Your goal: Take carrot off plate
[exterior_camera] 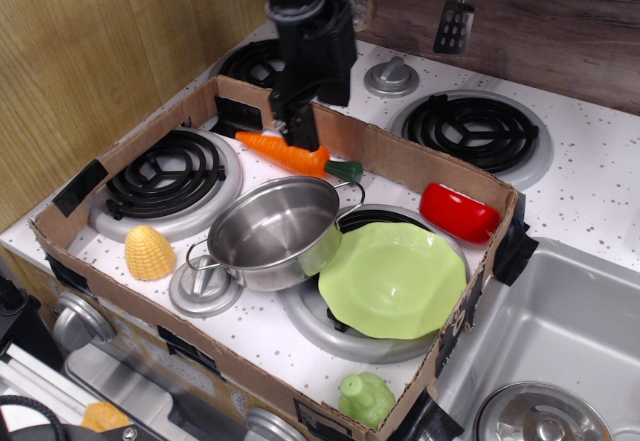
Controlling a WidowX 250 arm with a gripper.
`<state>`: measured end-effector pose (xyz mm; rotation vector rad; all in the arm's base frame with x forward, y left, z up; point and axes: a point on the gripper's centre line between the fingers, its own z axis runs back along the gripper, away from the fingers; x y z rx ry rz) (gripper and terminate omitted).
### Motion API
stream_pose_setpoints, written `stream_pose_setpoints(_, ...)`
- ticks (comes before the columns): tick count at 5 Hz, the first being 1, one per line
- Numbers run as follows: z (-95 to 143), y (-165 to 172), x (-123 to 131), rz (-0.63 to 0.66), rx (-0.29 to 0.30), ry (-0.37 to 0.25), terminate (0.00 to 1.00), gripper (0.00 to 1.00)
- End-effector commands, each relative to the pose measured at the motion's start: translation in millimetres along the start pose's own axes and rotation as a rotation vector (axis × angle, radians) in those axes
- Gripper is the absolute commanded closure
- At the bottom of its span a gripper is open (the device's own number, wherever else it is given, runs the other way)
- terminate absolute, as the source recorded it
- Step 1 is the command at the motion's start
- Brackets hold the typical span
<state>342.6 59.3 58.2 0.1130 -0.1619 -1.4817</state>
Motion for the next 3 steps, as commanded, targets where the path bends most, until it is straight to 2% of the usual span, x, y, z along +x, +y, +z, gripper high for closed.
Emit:
stream_pose_setpoints(1, 32.2, 6.0, 14.6, 0.01, 0.101, 0.022, 0.0, 0.0)
stream_pose_setpoints(2, 32.2, 6.0, 14.6, 0.01, 0.101, 0.022, 0.0, 0.0)
stream_pose_setpoints(3, 32.2, 6.0, 14.6, 0.01, 0.101, 0.022, 1.0, 0.0)
